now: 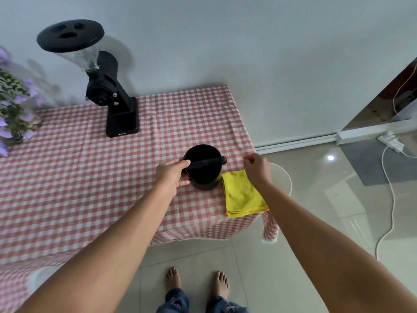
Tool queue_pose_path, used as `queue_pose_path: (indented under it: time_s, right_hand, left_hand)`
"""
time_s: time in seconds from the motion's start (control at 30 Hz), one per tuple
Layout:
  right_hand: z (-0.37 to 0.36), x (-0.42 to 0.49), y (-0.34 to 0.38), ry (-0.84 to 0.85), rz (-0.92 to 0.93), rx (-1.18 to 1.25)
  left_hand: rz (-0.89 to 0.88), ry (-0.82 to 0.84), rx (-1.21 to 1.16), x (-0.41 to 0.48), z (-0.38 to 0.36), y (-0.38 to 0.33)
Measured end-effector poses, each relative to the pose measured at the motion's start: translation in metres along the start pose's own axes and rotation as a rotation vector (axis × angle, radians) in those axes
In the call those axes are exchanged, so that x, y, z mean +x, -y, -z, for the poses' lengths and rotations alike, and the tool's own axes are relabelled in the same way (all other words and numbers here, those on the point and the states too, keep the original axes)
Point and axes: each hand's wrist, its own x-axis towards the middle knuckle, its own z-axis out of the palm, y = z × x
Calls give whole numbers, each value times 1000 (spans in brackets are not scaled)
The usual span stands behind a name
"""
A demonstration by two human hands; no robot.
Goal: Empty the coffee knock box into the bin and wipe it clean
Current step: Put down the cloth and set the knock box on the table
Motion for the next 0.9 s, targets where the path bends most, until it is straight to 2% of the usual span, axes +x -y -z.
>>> queue_pose_path:
  time_s: [0.1,0.17,0.27,0.47,0.57,0.73,0.9]
  right_hand:
    - [-5,-9,26,124,-36,250]
    - [-8,-17,39,212,-27,328]
    - [-11,-25,51,256,9,318]
    - [-16,-30,66,183,31,327]
    - [-21,-29,72,182,10,325]
    - [-39,-30,87,274,23,342]
    - [-72,-35,122,351,31,354]
  left_hand:
    - [-7,15,-8,1,-2,-3]
    - [-18,12,-16,2,-2,-4]
    - [-33,2,-27,2,0,-7]
    - [-86,13,-33,-4,10,-12]
    - [-58,24,-35,-3,21,-14]
    - [-36,25,-89,3,48,-20]
    - [-13,-52,-139,24,88,-26]
